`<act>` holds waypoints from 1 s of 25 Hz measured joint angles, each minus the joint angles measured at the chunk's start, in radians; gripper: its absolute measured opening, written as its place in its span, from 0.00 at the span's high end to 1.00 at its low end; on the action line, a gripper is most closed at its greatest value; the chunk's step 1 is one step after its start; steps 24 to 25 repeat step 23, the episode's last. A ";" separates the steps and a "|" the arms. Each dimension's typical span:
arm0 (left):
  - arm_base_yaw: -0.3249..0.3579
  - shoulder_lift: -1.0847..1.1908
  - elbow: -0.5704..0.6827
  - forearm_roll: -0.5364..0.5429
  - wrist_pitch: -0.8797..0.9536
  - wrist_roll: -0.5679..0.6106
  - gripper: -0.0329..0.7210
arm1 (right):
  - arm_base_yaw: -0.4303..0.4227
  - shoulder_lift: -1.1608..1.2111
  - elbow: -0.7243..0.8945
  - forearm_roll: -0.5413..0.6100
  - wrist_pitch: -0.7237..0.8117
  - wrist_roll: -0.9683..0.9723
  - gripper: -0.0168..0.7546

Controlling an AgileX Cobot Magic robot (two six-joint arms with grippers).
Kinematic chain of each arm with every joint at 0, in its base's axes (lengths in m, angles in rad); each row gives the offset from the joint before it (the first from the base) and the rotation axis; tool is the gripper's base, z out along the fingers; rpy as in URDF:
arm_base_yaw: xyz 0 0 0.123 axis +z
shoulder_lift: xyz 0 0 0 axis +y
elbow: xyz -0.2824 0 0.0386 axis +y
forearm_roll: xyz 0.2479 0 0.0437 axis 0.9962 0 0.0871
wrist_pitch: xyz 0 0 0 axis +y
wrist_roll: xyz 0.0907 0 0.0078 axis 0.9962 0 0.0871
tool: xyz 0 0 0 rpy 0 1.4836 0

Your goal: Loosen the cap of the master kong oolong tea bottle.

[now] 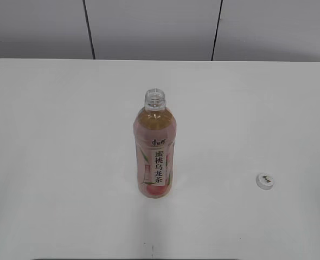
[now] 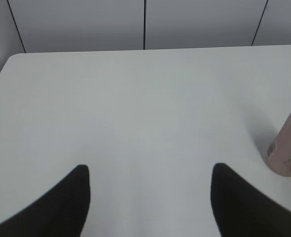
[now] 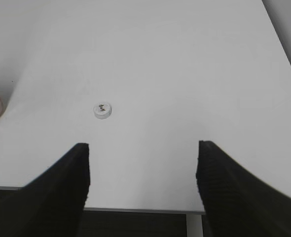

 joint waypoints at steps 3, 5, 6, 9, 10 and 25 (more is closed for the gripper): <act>-0.003 0.000 0.000 0.000 0.000 0.000 0.33 | 0.000 0.000 0.000 0.000 0.000 0.000 0.31; -0.003 0.000 0.000 0.000 0.000 0.000 0.33 | 0.000 0.000 0.000 0.000 0.000 0.000 0.31; -0.003 0.000 0.000 0.000 0.000 0.000 0.33 | 0.000 0.000 0.000 0.000 0.000 0.000 0.31; -0.003 0.000 0.000 0.000 0.000 0.000 0.33 | 0.000 0.000 0.000 0.000 0.000 0.000 0.31; -0.003 0.000 0.000 0.000 0.000 0.000 0.33 | 0.000 0.000 0.000 0.000 0.000 0.000 0.31; -0.003 0.000 0.000 0.000 0.000 0.000 0.33 | 0.000 0.000 0.000 0.000 0.000 0.000 0.31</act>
